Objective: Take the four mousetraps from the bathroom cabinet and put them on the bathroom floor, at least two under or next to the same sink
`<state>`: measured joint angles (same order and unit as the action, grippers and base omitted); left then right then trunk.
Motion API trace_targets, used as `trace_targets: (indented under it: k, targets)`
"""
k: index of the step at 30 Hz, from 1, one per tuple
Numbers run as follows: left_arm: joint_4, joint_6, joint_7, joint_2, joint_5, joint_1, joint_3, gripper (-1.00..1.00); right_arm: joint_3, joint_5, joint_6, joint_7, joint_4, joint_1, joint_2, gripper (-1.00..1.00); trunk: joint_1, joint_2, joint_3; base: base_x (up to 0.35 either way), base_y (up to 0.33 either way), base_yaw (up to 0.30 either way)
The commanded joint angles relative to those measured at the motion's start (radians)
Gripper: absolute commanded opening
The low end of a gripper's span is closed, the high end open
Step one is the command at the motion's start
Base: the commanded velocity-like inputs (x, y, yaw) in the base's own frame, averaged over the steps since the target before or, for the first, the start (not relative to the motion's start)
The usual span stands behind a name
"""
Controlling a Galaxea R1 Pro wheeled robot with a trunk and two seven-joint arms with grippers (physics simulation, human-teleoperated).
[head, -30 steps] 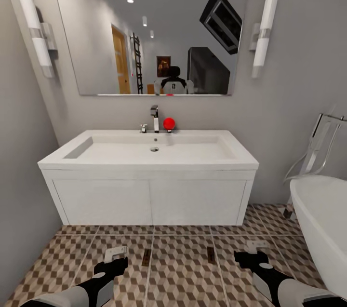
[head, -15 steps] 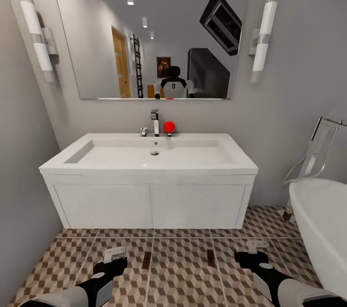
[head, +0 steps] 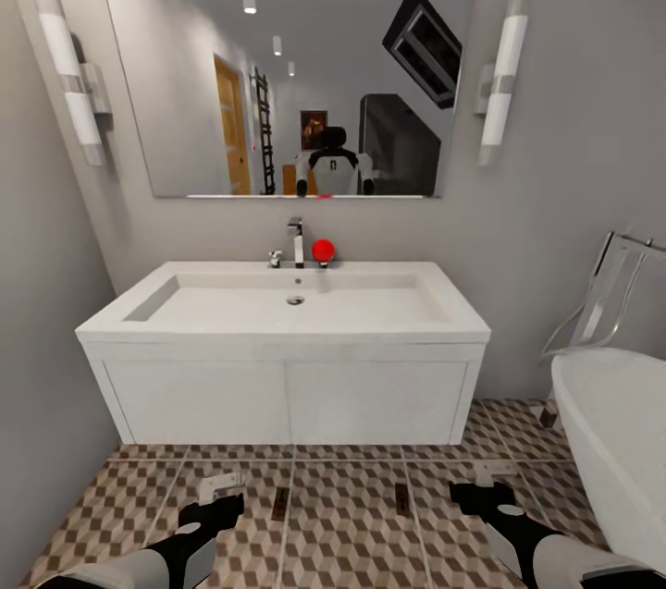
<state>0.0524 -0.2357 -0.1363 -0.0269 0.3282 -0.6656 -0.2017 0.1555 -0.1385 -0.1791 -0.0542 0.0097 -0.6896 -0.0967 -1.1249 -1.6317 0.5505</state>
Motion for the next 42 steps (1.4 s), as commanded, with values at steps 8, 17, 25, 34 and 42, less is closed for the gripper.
trace_targets:
  k: [8, 17, 25, 34, 42]
  targets:
    - [0.004, -0.007, -0.003, -0.002, 0.006, -0.002, -0.008, 1.0, 0.009, -0.01, -0.003, -0.001, 0.001, -0.001, 0.0, 1.0, 0.031, 0.056, -0.024, -0.072, -0.226, 0.0]
    - [0.004, -0.007, -0.003, -0.002, 0.006, -0.002, -0.008, 1.0, 0.009, -0.01, -0.003, -0.001, 0.001, -0.001, 0.0, 1.0, 0.065, 0.119, -0.052, -0.075, -0.213, 0.0]
    - [0.004, -0.007, -0.003, -0.002, 0.006, -0.002, -0.008, 1.0, 0.009, -0.01, -0.003, -0.001, 0.001, -0.001, 0.0, 1.0, 0.096, 0.175, -0.077, -0.014, -0.038, 0.0]
    - [0.004, -0.008, -0.003, -0.002, 0.006, -0.002, -0.008, 1.0, 0.009, -0.01, -0.003, -0.001, 0.001, -0.001, 0.0, 1.0, 0.131, 0.238, -0.106, -0.002, -0.005, 0.0]
    - [0.004, -0.008, -0.003, -0.002, 0.006, -0.002, -0.008, 1.0, 0.009, -0.01, -0.003, -0.001, 0.001, -0.001, 0.0, 1.0, 0.161, 0.294, -0.131, 0.0, 0.0, -0.001]
